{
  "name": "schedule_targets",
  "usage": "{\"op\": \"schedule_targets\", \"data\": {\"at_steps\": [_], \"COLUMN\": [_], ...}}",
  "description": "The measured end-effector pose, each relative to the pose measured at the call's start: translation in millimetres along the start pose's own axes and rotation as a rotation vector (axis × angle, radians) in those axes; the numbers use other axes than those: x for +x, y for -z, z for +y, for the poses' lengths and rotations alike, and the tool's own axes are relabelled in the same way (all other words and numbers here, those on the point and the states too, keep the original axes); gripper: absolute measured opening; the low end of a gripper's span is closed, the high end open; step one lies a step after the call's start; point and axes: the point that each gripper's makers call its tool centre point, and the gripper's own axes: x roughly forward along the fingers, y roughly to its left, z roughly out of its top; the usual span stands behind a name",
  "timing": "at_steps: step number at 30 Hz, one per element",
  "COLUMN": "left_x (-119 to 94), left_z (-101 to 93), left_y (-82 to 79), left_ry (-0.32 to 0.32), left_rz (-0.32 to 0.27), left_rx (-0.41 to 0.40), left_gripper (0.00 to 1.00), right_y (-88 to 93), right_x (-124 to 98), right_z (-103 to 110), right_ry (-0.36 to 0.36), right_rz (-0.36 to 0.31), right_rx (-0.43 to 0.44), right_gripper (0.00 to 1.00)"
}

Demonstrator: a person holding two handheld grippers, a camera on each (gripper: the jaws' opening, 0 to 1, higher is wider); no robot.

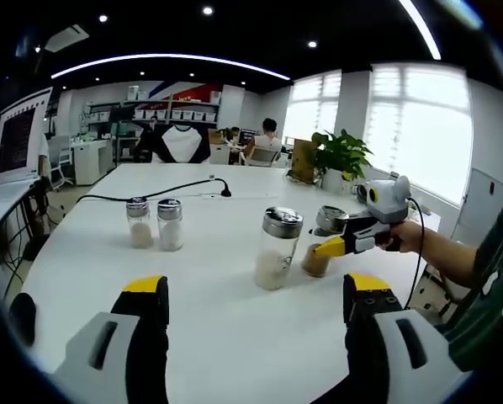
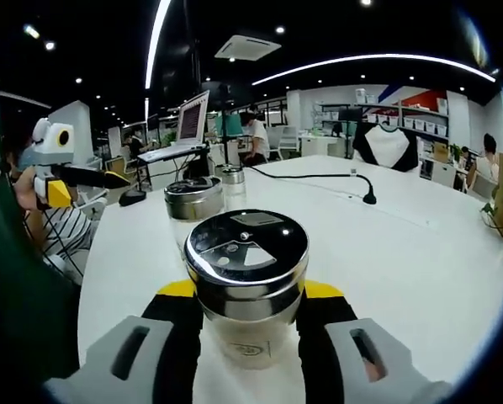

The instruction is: Rotate the seasoning bottle until the label or dispensing opening points toward the visible target arrow and the bottle remains upright within the marked orientation range

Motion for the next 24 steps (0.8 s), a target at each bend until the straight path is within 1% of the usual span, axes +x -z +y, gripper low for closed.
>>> {"op": "schedule_targets", "data": {"at_steps": [16, 24], "left_x": [-0.2, 0.1], "left_z": [0.6, -1.8], "left_y": [-1.3, -0.8], "left_ry": [0.0, 0.004], "left_rz": [0.0, 0.003], "left_rx": [-0.004, -0.001], "left_gripper": [0.9, 0.9], "right_y": [-1.0, -0.7], "right_x": [0.6, 0.5], "right_z": [-2.3, -3.7], "right_ry": [0.041, 0.071], "right_rz": [-0.02, -0.015], "right_rx": [0.015, 0.026], "right_gripper": [0.42, 0.42]}}
